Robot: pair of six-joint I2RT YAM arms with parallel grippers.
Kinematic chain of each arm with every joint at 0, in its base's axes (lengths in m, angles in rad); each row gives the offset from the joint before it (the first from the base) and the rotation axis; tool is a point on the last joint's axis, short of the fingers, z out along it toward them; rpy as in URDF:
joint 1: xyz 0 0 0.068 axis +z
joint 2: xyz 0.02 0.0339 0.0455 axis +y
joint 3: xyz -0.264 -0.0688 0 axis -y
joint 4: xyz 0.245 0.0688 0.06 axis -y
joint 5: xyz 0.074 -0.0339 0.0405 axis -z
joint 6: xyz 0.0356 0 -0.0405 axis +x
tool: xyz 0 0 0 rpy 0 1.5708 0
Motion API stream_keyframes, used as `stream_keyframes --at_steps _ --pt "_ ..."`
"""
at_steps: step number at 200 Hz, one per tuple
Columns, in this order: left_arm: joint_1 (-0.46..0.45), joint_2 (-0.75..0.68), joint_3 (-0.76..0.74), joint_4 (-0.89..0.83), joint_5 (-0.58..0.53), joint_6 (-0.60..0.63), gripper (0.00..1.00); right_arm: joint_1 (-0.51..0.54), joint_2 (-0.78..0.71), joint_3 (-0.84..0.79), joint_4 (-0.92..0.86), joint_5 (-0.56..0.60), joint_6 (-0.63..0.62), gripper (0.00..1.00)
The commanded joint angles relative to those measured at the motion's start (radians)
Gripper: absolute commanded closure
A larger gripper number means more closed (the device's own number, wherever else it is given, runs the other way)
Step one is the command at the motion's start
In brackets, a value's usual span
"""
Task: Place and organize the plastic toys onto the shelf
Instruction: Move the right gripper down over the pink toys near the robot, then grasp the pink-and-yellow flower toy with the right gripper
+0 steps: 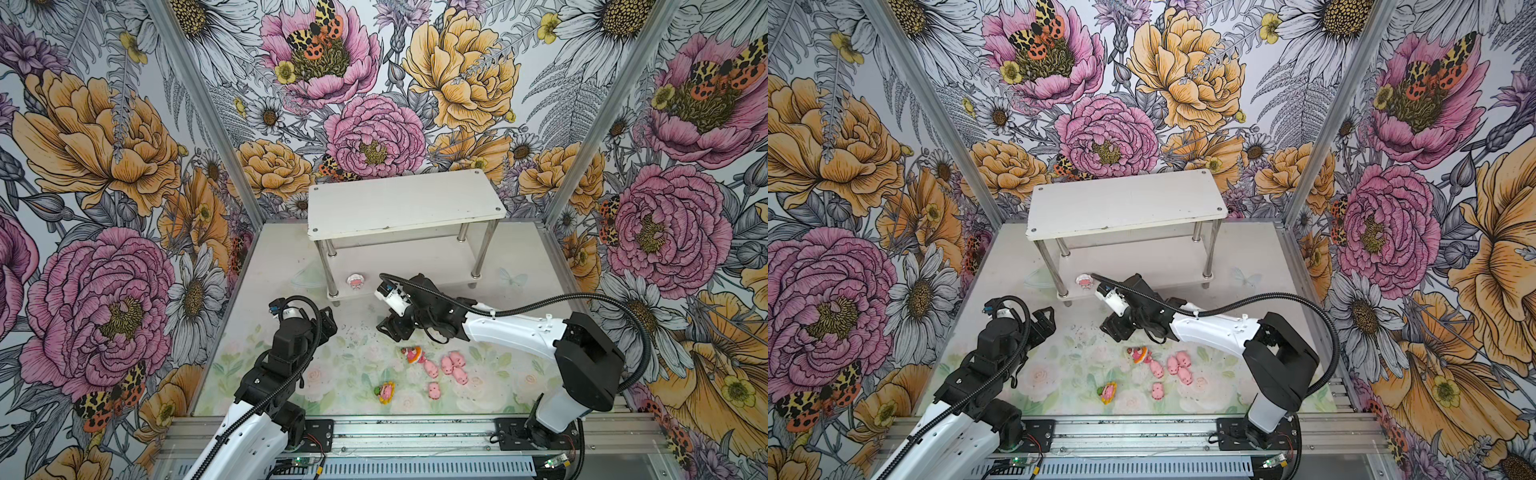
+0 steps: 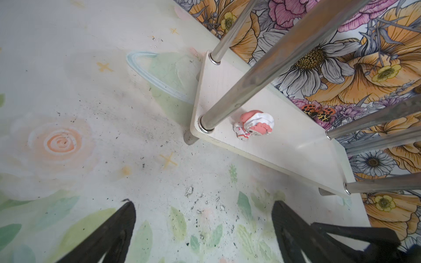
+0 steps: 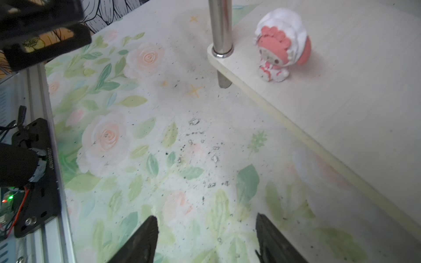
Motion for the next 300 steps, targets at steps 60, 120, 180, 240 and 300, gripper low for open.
stream_keyframes --at_steps 60,120,180,240,300 --pt "-0.196 0.026 -0.05 0.03 -0.089 -0.066 0.05 0.35 -0.137 -0.154 -0.204 0.263 0.326 0.25" --pt "-0.255 -0.038 -0.104 0.039 -0.132 -0.086 0.04 0.427 -0.07 -0.127 -0.208 0.199 0.488 0.24" --pt "-0.254 -0.054 -0.114 0.042 -0.161 -0.084 0.02 0.389 0.069 -0.055 -0.216 0.124 0.511 0.32" --pt "-0.208 -0.041 -0.114 0.067 -0.179 -0.051 0.01 0.291 0.151 0.04 -0.219 0.022 0.432 0.5" --pt "-0.107 0.022 -0.118 0.14 -0.11 -0.025 0.01 0.205 0.229 0.203 -0.352 0.032 0.186 0.65"
